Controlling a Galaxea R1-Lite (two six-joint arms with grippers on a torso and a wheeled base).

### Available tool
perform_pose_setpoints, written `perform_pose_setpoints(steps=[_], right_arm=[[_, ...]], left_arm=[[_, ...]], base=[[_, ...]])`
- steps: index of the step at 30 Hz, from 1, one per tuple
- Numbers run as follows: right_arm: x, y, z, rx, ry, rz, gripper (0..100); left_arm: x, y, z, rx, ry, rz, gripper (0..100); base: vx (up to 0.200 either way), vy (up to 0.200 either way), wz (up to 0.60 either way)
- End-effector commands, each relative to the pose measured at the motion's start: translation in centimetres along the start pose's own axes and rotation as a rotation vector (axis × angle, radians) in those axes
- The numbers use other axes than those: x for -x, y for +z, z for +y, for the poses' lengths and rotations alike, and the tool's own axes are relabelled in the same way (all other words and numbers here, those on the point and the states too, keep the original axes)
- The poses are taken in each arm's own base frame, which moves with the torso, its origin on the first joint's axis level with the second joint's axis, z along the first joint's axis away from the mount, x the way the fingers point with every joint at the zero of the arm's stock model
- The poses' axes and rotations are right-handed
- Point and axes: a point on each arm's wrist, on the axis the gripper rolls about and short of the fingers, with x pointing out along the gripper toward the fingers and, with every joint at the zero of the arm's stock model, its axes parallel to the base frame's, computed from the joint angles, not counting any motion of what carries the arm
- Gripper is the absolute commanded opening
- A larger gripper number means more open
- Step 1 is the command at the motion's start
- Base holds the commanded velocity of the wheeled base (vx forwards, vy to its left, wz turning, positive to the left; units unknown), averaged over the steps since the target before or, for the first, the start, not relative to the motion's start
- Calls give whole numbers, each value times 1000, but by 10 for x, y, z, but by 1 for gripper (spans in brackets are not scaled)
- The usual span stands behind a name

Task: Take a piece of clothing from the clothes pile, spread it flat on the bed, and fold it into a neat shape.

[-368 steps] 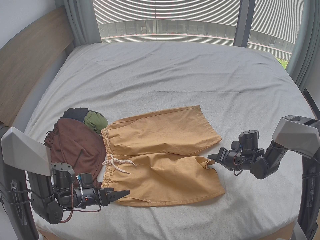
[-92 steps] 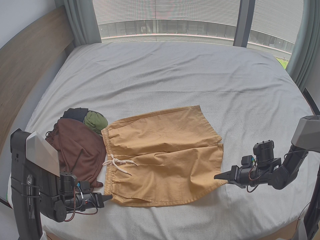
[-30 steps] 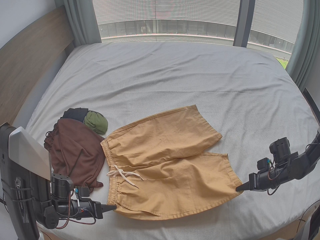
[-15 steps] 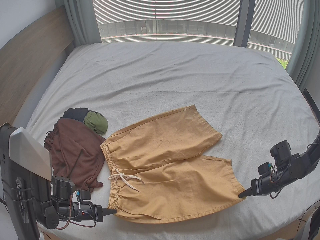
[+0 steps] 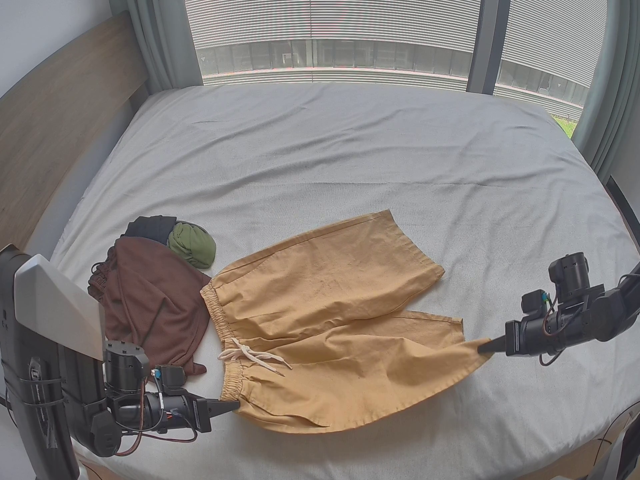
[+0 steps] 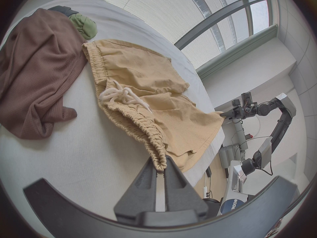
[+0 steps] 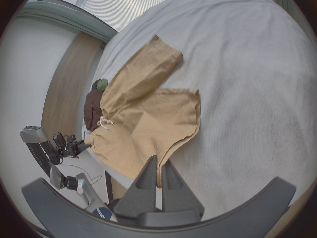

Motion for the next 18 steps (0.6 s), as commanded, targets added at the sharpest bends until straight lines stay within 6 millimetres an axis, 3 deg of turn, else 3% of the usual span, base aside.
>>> perform_pose_setpoints(steps=[1,11,18], right_arm=[[3,12,3,14,15,-112,0],[9,44,7,43,48,-285,0],[5,64,11,72,47,-332,0]], left_arm=[[-2,12,0,-25,-6,-53,0],[-2,42,-6,57,-11,-195,0],[-6,47,-7,96,24,-233,0]], base=[[0,0,0],[0,0,0],[0,0,0]])
